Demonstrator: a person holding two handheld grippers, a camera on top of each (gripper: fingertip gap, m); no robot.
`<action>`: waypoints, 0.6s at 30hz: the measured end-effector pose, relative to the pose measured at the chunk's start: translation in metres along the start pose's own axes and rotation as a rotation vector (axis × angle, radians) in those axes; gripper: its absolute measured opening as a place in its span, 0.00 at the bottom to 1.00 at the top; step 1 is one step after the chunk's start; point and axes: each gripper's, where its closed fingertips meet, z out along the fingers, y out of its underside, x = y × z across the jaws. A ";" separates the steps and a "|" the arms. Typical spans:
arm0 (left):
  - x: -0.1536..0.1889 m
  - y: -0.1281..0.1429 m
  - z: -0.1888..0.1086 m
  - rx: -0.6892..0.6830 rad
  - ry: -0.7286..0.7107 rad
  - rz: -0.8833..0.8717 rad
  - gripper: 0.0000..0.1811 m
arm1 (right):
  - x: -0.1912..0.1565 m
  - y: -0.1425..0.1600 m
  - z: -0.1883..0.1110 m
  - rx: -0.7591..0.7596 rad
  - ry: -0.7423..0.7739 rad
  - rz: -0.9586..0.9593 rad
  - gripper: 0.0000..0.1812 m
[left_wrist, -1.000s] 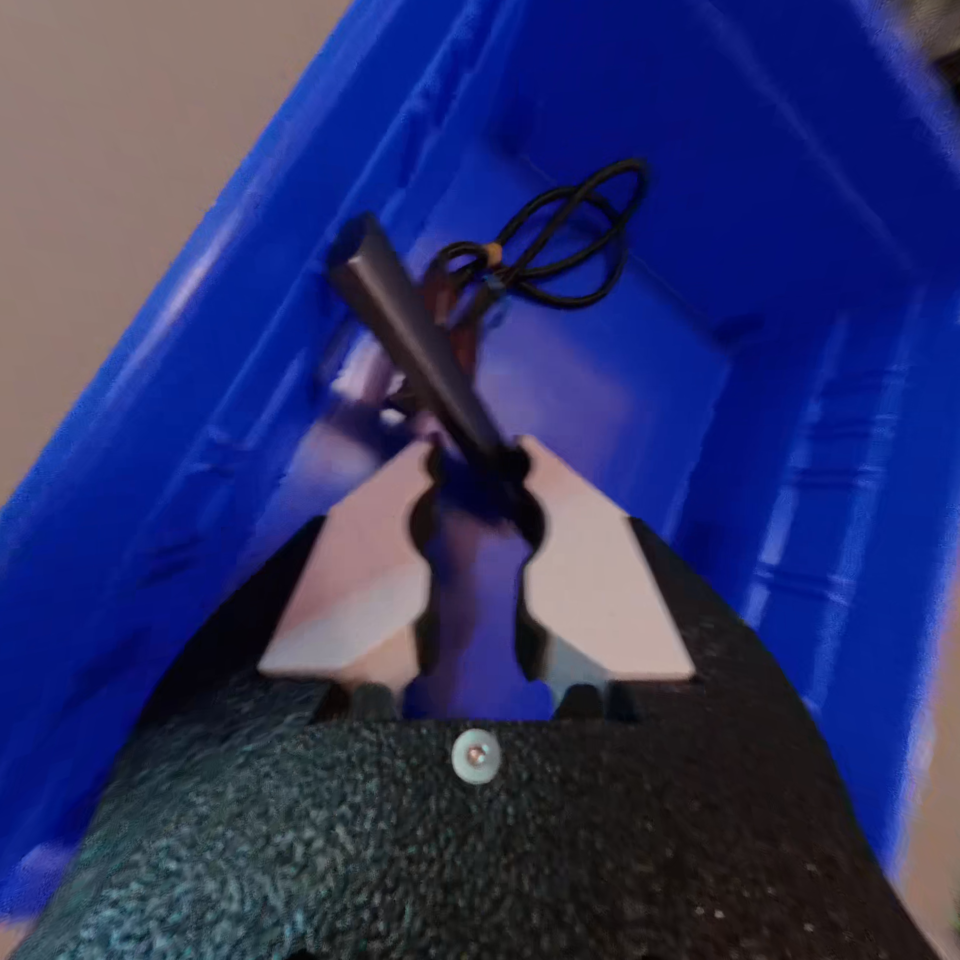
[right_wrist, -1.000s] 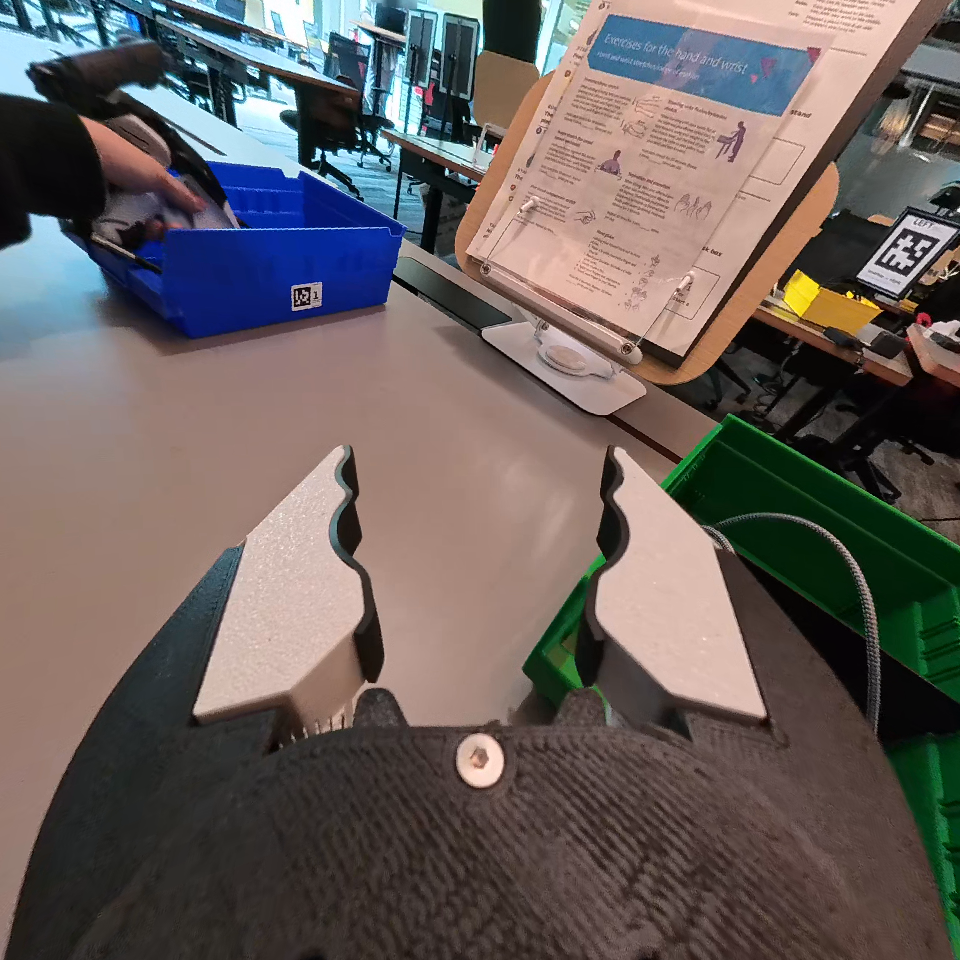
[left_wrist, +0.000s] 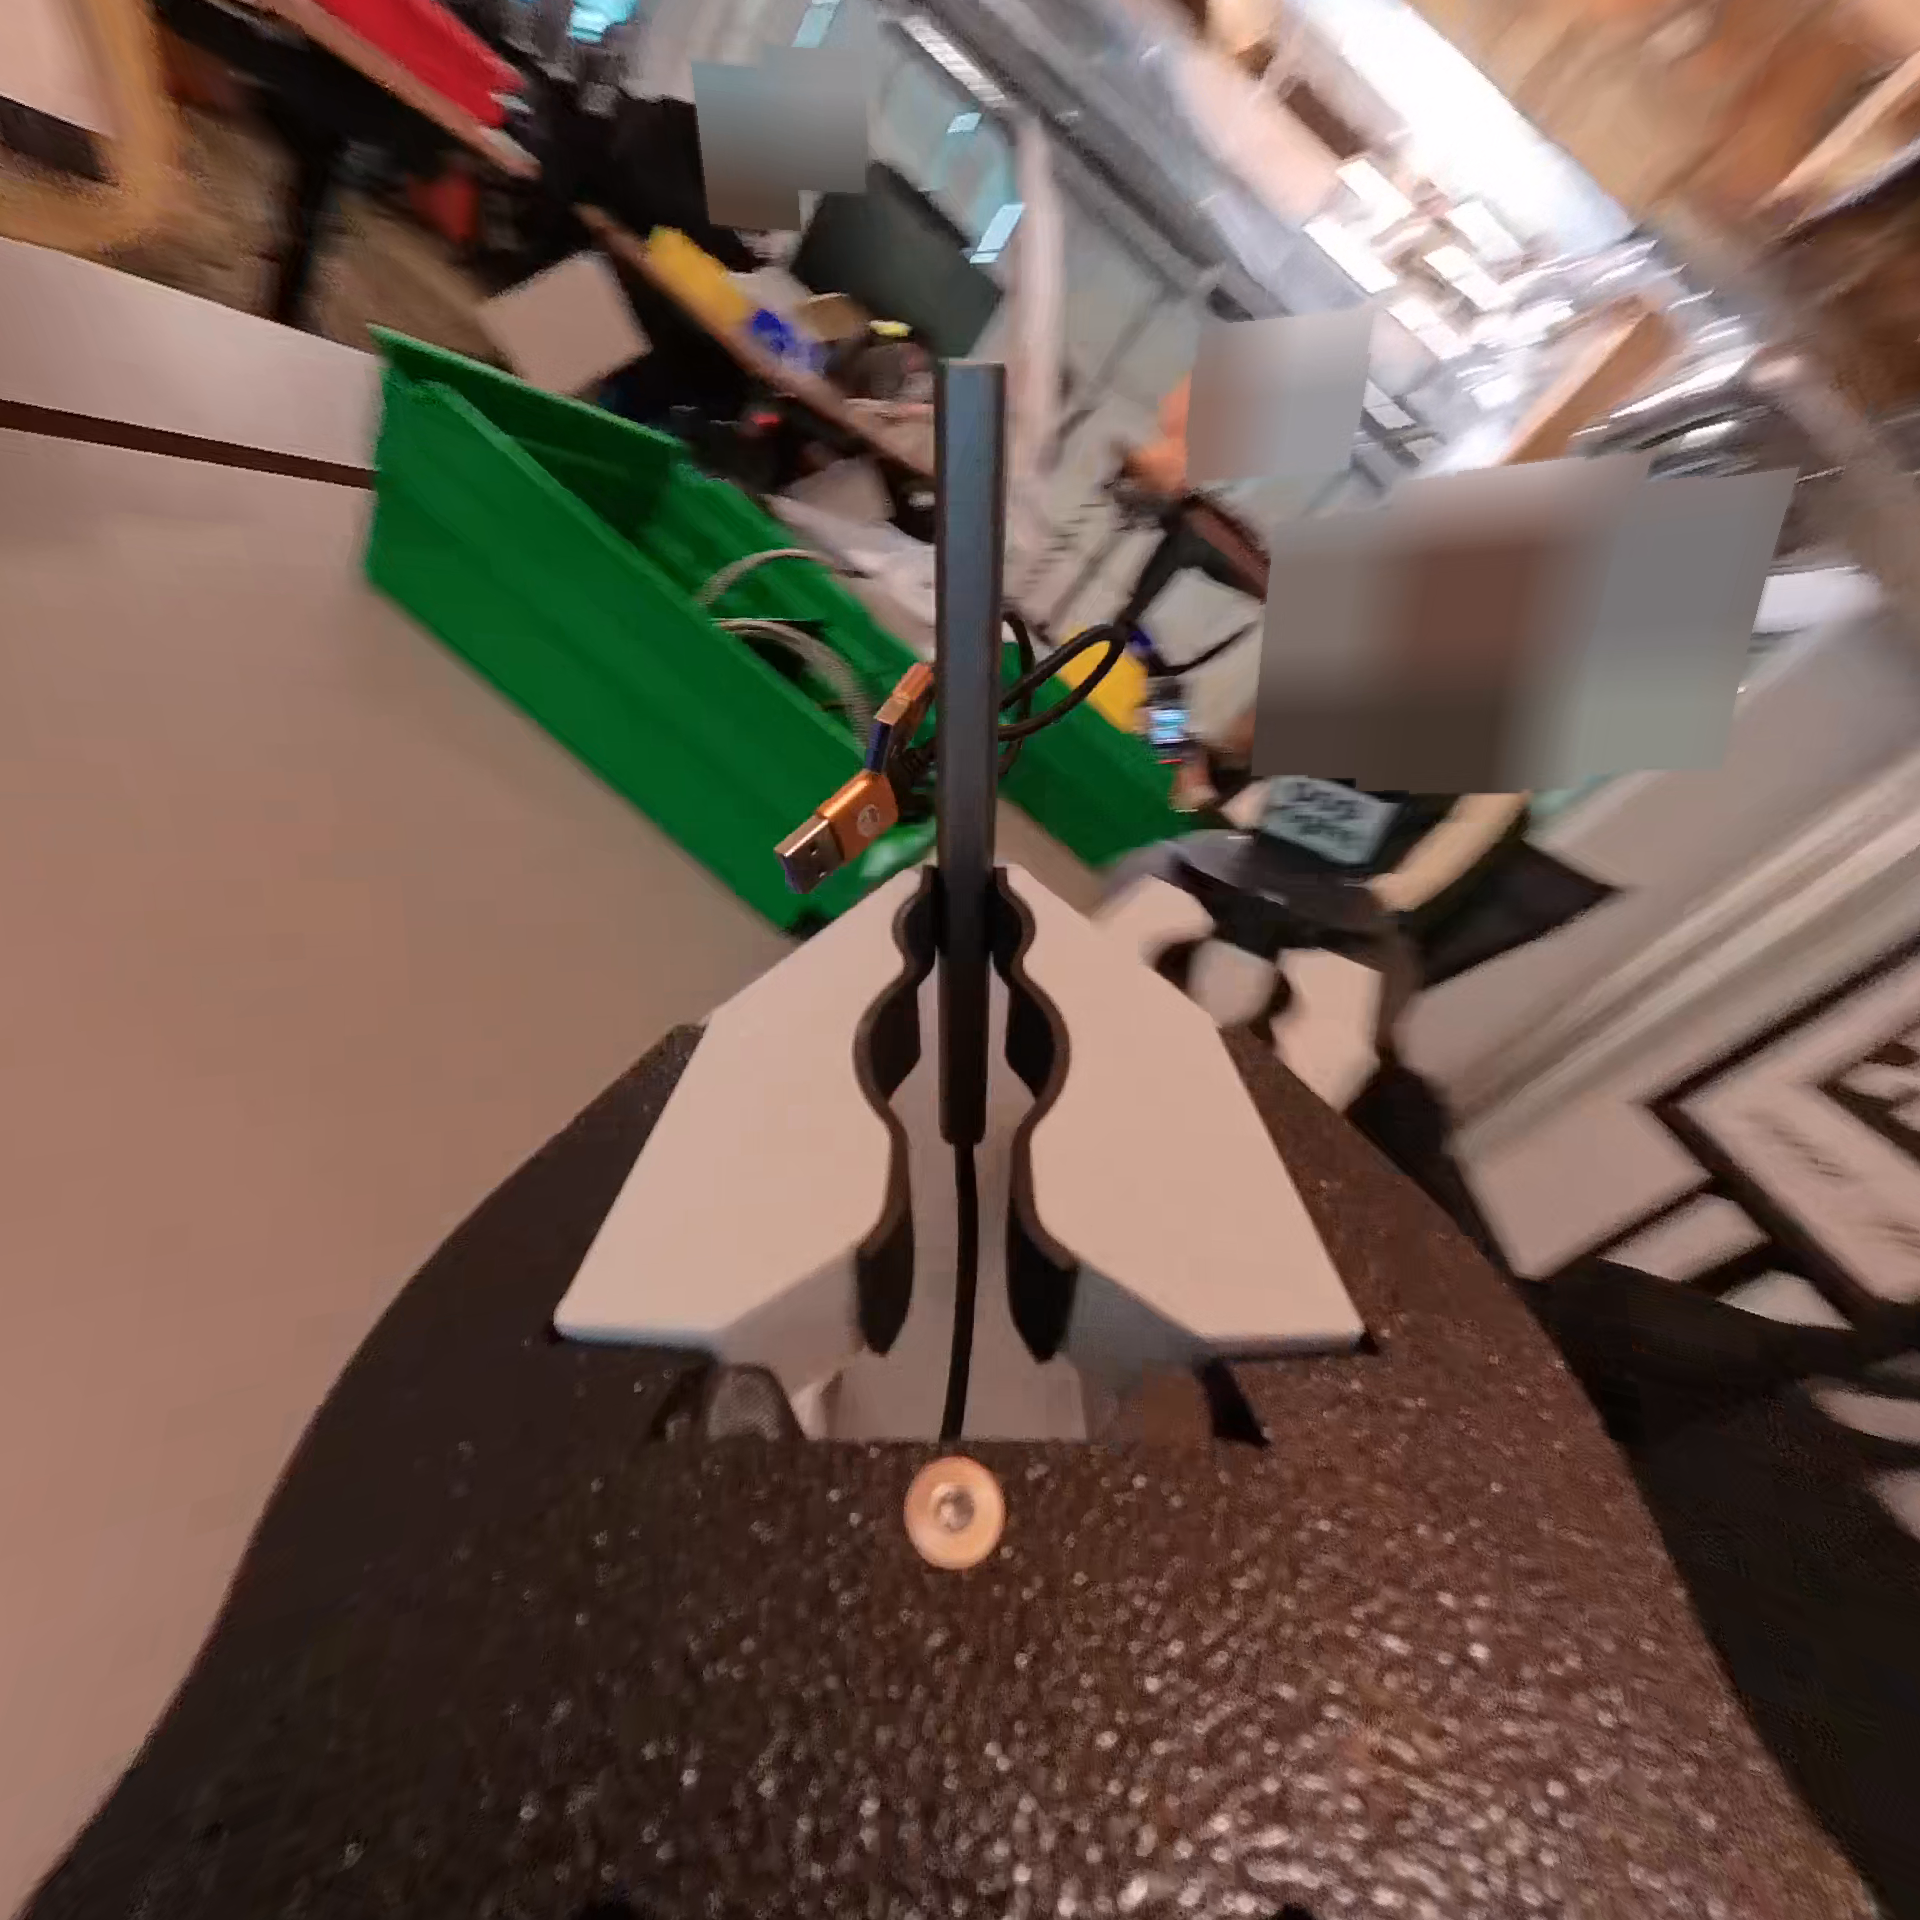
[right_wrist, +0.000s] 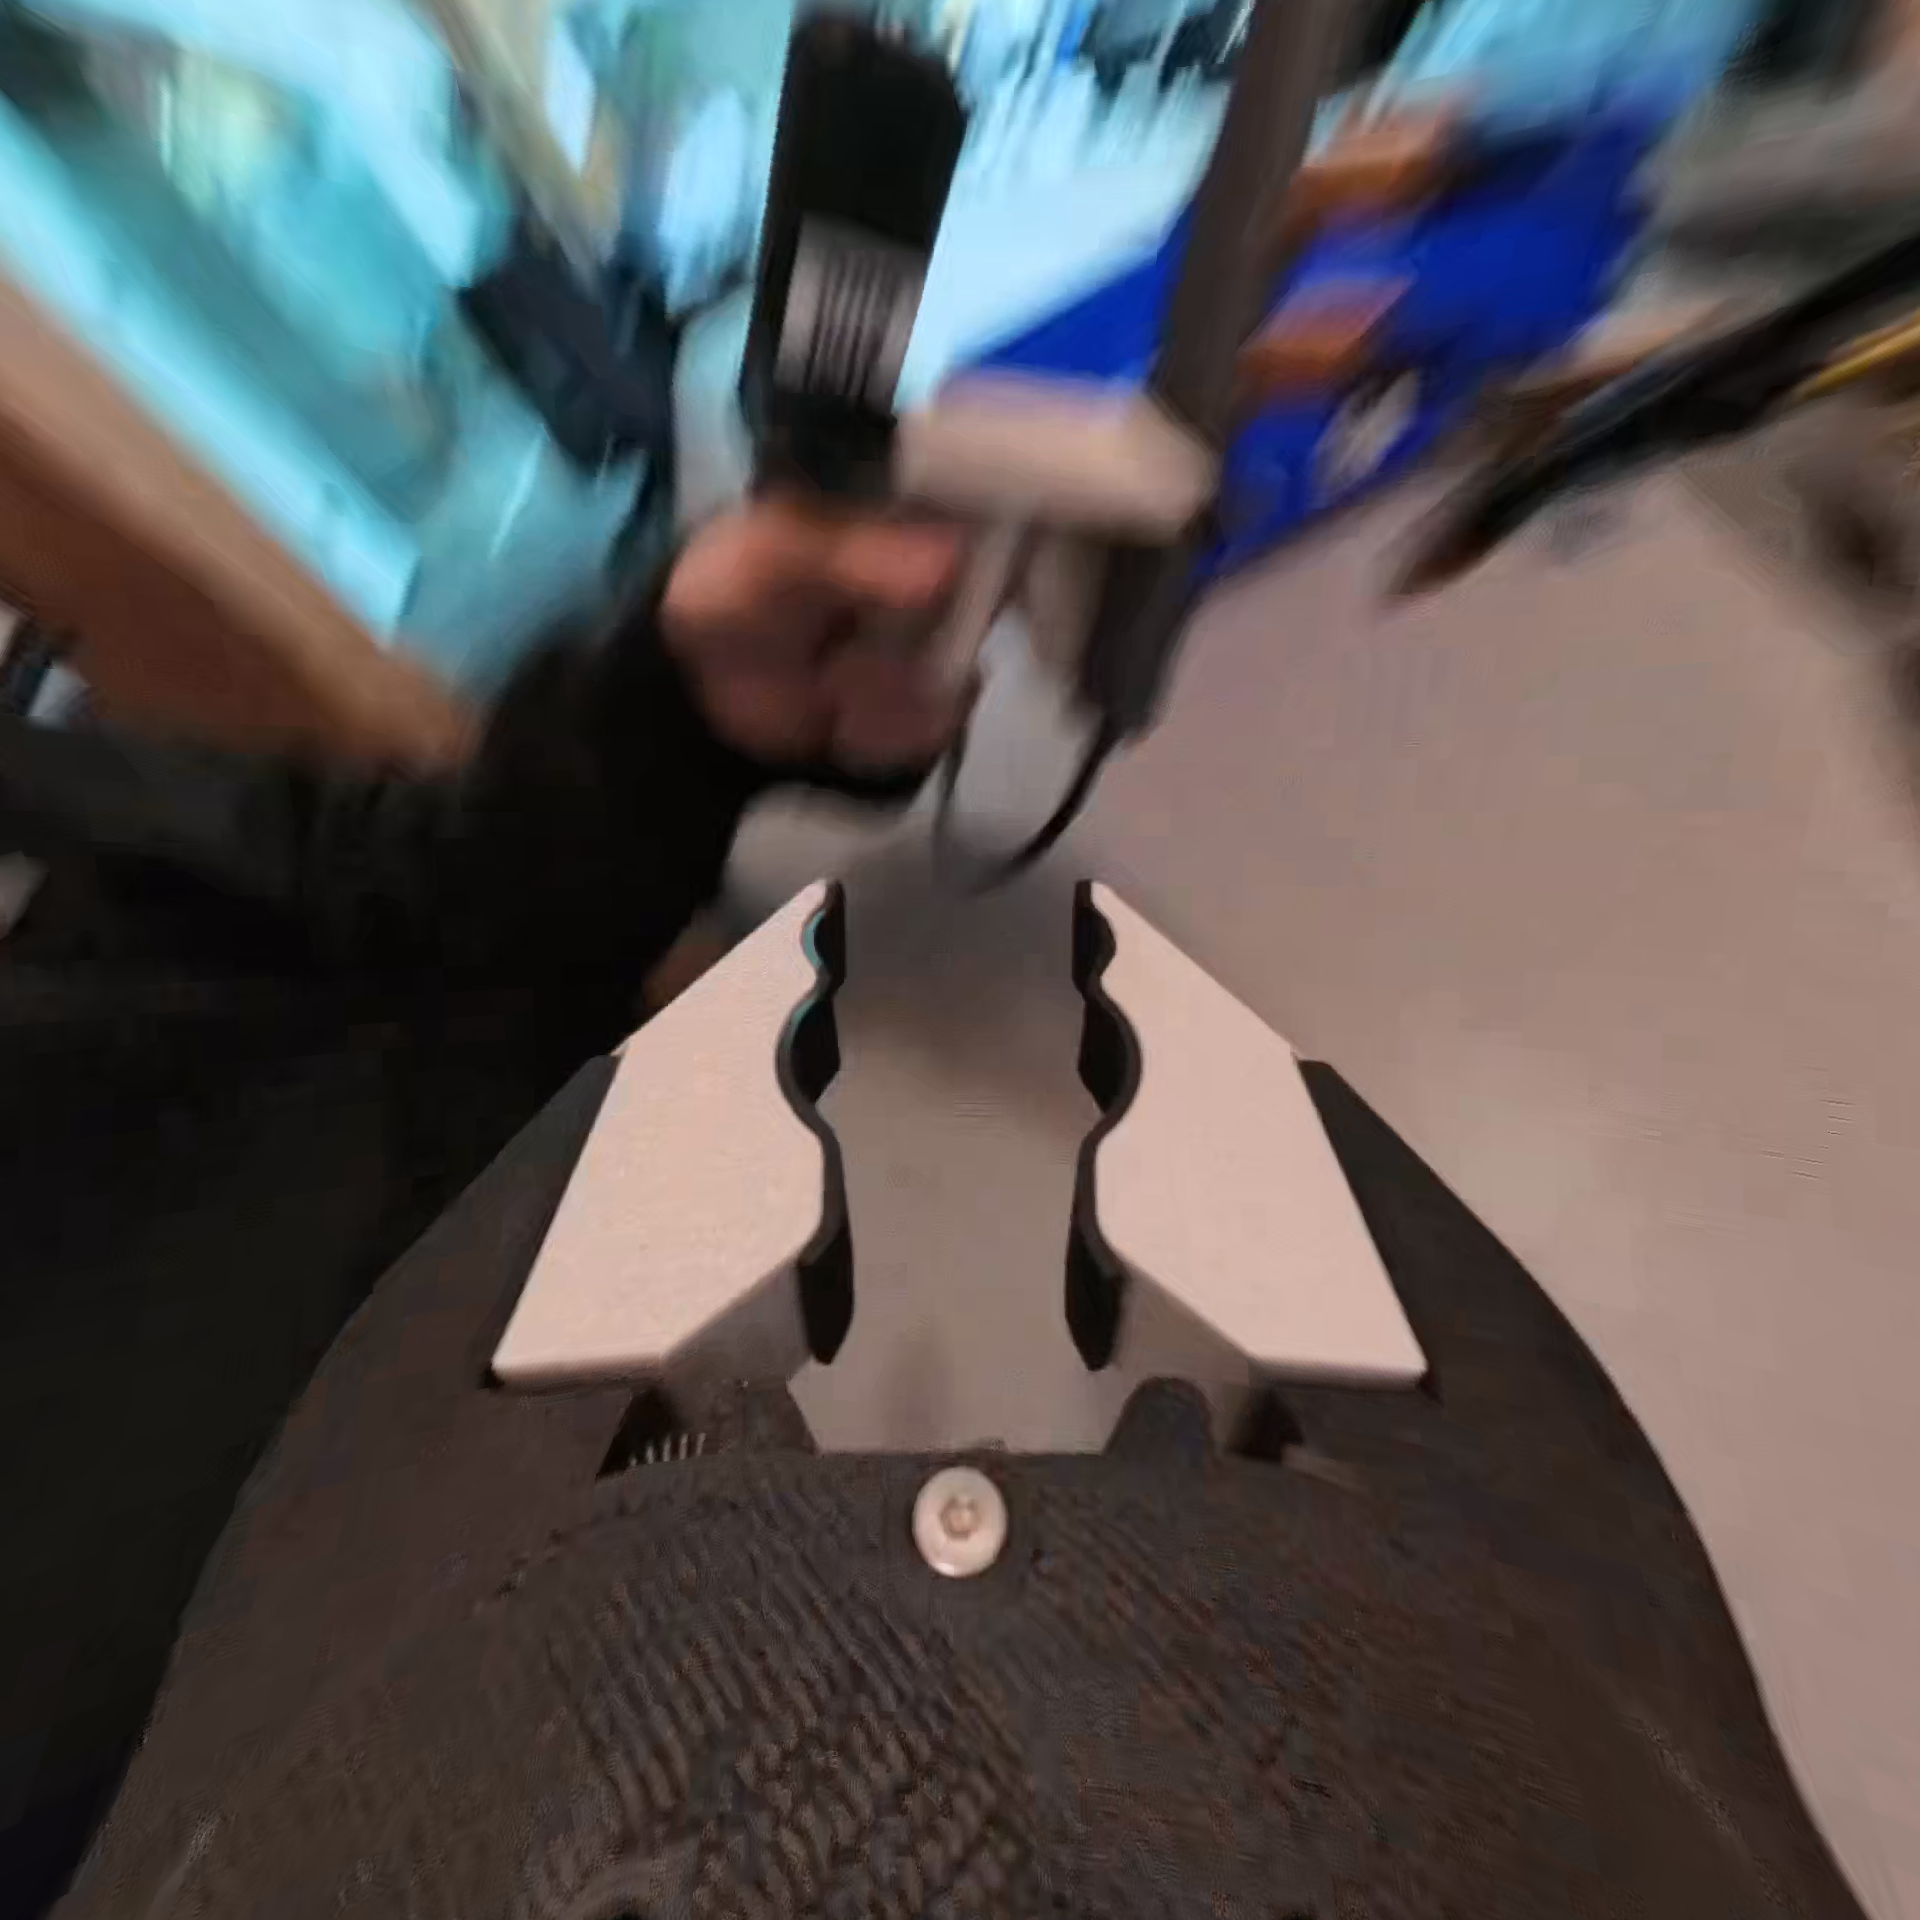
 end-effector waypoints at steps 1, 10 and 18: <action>-0.010 0.000 0.001 -0.004 -0.070 0.032 0.04 | -0.011 0.020 -0.004 -0.132 -0.058 -0.027 0.24; -0.024 0.041 0.022 -0.279 -0.238 0.461 0.04 | 0.034 -0.079 -0.062 0.402 0.495 -0.395 0.31; 0.016 0.073 0.038 -0.393 -0.020 0.744 0.04 | 0.016 -0.056 -0.045 0.391 0.209 -0.470 0.10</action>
